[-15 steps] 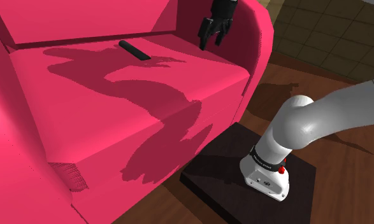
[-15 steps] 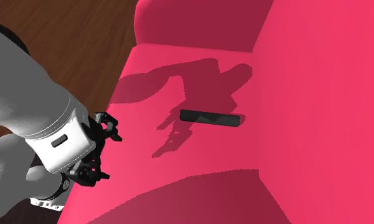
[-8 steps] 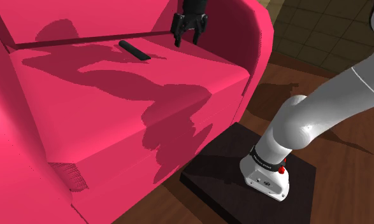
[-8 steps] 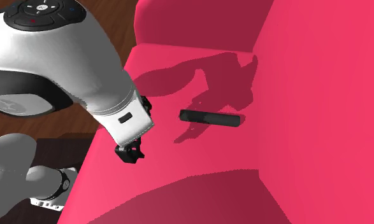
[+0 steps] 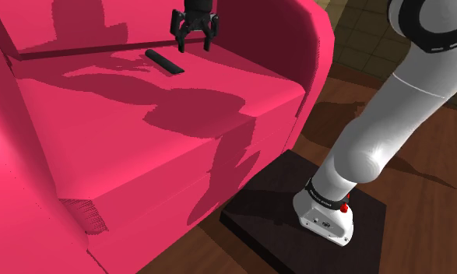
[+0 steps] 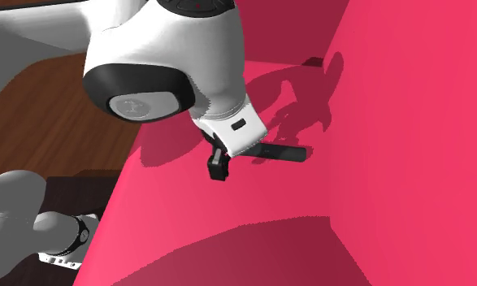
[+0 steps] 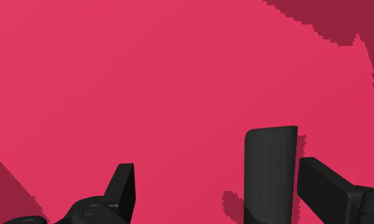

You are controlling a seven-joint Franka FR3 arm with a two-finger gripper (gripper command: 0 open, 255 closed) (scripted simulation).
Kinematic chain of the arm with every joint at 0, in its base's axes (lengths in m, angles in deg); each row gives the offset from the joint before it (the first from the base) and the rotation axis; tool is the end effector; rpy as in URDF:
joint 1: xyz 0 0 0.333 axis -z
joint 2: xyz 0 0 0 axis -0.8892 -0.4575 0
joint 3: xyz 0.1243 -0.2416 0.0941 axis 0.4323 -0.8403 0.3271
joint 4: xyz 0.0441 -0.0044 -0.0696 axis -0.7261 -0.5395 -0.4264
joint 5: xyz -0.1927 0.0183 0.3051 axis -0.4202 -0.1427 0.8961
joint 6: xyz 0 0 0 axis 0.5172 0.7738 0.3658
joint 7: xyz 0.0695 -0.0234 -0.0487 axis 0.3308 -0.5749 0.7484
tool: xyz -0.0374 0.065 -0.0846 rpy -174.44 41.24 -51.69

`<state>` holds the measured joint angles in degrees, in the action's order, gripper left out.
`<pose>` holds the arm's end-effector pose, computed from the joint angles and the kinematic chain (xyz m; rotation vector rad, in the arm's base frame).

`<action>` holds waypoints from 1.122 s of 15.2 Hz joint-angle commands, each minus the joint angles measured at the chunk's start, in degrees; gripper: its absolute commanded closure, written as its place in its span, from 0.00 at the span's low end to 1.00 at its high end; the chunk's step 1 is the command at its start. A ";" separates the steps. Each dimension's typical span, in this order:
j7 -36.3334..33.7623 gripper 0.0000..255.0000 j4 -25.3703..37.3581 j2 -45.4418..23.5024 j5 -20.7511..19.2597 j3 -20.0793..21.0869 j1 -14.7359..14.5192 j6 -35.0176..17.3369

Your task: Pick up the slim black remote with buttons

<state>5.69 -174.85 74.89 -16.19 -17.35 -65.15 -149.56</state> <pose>0.5013 0.1118 0.5733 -3.0879 0.2665 -0.0690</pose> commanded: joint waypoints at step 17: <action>-4.76 1.00 14.69 -17.42 -0.28 1.47 -1.87 -0.85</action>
<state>0.92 -159.96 57.52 -16.50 -15.92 -66.99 -150.29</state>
